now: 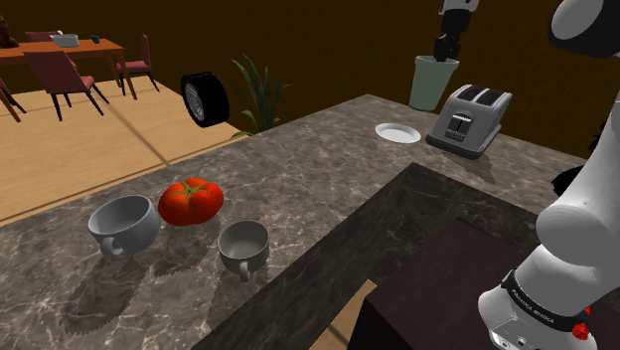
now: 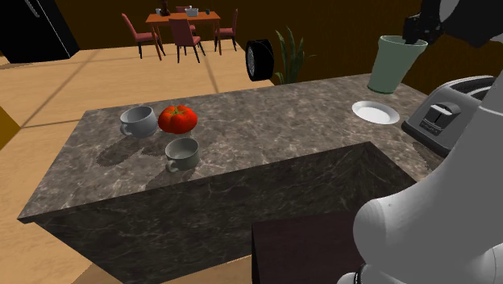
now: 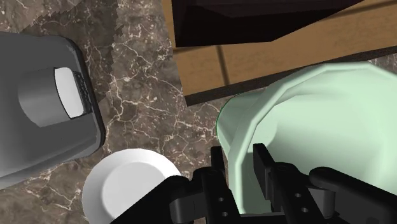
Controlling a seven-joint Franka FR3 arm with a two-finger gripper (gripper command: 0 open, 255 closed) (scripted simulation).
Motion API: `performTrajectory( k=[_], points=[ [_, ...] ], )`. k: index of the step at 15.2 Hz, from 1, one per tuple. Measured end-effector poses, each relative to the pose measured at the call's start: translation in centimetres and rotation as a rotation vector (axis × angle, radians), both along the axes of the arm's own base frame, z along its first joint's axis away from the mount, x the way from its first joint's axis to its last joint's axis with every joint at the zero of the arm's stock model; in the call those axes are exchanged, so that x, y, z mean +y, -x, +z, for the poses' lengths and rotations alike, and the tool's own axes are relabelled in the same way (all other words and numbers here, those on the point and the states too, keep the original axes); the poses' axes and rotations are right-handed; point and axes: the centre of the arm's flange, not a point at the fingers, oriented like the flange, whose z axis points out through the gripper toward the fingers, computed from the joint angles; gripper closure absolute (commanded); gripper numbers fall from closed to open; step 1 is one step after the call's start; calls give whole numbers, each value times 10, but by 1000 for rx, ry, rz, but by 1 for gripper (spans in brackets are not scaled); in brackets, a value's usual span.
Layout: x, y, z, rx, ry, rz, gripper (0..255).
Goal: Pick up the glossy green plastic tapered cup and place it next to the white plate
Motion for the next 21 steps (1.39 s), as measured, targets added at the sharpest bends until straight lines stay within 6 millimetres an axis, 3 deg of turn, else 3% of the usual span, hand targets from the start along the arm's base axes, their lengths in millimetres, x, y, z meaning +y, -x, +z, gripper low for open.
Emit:
performTrajectory(
  k=[3,5,21],
  points=[
    [-41,4,-2,0,0,-1,255],
    [-53,3,-10,1,0,0,255],
    [-56,4,-93,1,0,1,255]
  ],
)
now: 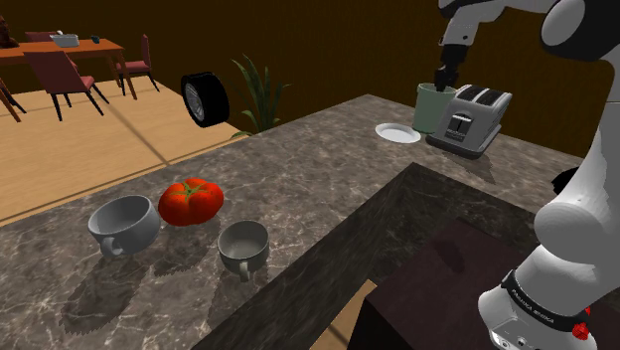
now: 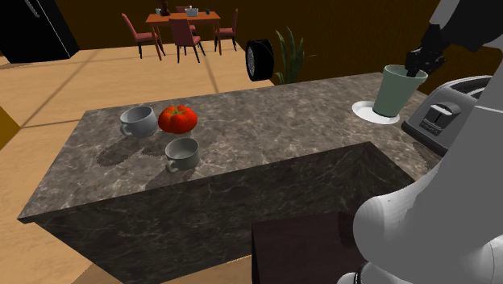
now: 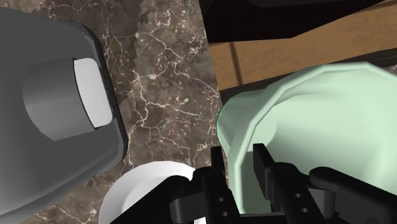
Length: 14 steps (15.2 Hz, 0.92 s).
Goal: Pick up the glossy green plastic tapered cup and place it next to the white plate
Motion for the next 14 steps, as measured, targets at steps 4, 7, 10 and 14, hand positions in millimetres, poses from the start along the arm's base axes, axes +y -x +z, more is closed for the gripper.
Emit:
performTrajectory(
  k=[4,7,10,14],
  points=[
    [1,-2,-22,0,0,0,255],
    [1,-2,-36,0,0,0,255],
    [1,-2,-52,0,0,0,255],
    [2,0,-73,0,0,0,255]
  ],
)
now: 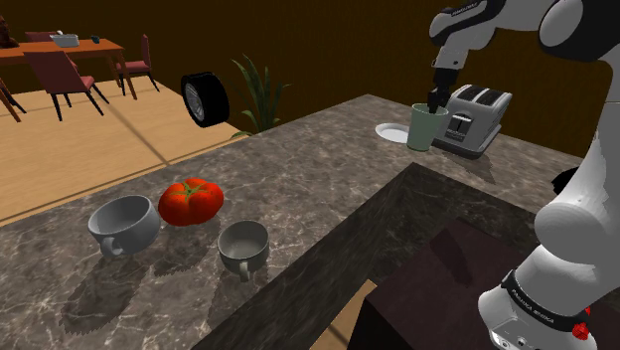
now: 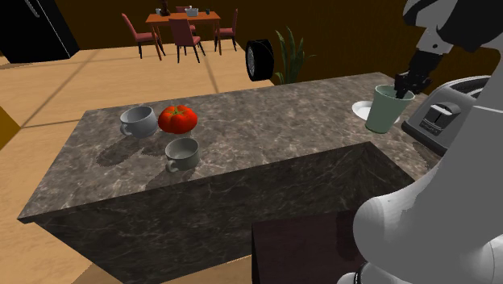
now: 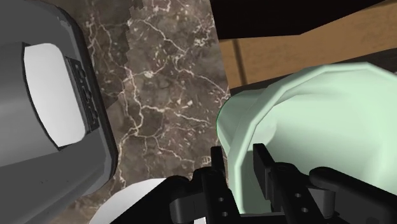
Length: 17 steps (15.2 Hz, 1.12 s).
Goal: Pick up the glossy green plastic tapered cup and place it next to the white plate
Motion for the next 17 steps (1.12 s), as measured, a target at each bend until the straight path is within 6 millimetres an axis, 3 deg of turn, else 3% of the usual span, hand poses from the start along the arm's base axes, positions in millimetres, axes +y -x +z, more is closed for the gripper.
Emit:
performTrajectory(
  k=[9,15,16,17],
  points=[
    [-1,-1,-47,0,0,0,255],
    [-1,-1,-50,0,0,0,255],
    [-1,-1,-50,0,0,0,0],
    [-1,-1,-50,-1,0,0,0]
  ],
)
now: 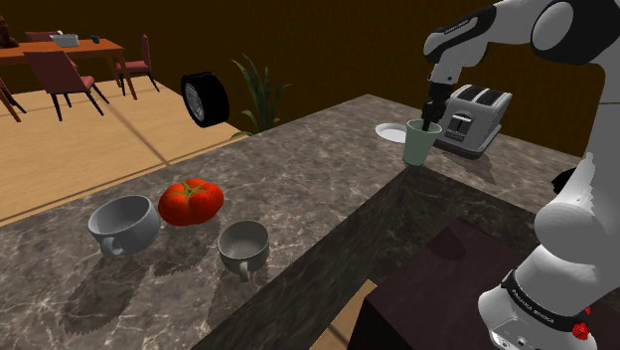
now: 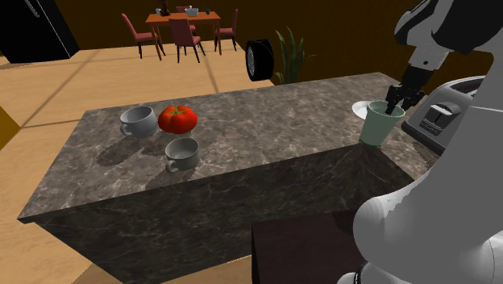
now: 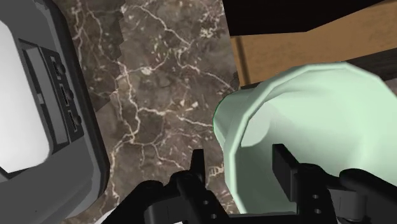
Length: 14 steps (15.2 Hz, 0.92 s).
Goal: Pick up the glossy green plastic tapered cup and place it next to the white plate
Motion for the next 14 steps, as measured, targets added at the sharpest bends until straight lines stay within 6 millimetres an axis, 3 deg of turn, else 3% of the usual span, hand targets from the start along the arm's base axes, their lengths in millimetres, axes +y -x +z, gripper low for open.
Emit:
performTrajectory(
  k=[5,10,14],
  points=[
    [0,0,0,0,0,0,0],
    [-8,-8,45,-2,1,0,0],
    [-10,-7,49,-1,0,0,0]
  ],
)
